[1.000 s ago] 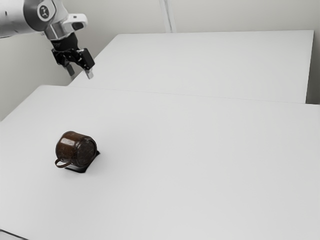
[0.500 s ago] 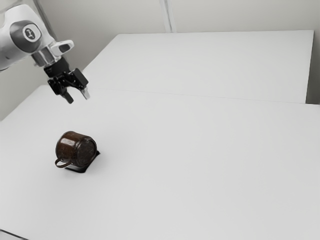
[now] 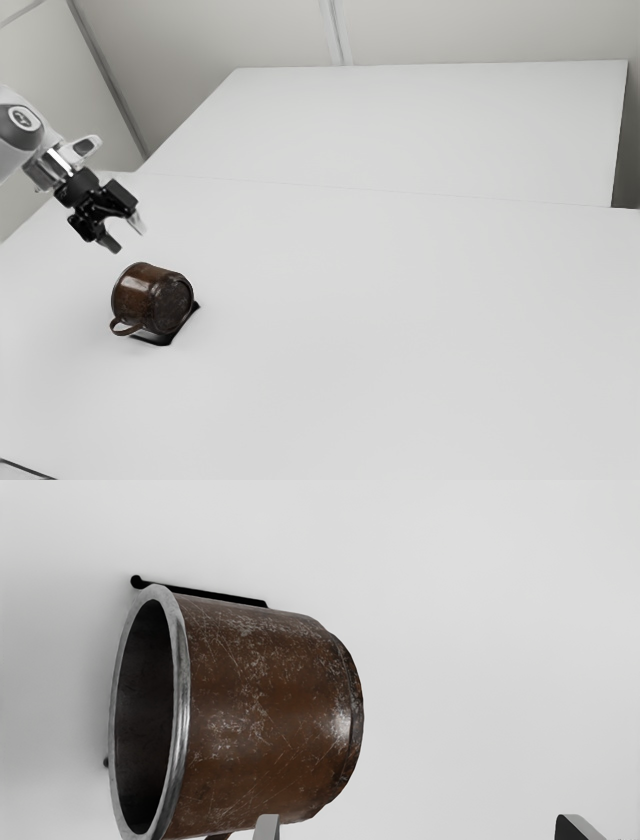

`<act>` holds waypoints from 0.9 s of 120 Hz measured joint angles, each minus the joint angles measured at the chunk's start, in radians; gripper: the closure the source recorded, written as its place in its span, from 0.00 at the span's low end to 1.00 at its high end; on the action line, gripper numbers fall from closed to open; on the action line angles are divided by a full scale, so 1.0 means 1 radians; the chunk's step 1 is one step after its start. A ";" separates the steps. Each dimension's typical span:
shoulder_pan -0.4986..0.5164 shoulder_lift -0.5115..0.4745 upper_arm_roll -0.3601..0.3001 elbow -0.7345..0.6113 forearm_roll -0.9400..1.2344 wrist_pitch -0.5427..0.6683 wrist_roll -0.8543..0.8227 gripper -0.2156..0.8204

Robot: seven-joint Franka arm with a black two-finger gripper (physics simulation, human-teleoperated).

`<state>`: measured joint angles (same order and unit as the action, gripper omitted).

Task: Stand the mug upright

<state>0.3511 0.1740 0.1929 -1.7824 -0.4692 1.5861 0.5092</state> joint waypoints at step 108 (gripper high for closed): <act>0.158 0.117 -0.084 -0.091 -0.168 0.034 0.292 0.21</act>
<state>0.5090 0.2907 0.1094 -1.8738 -0.6370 1.6206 0.8009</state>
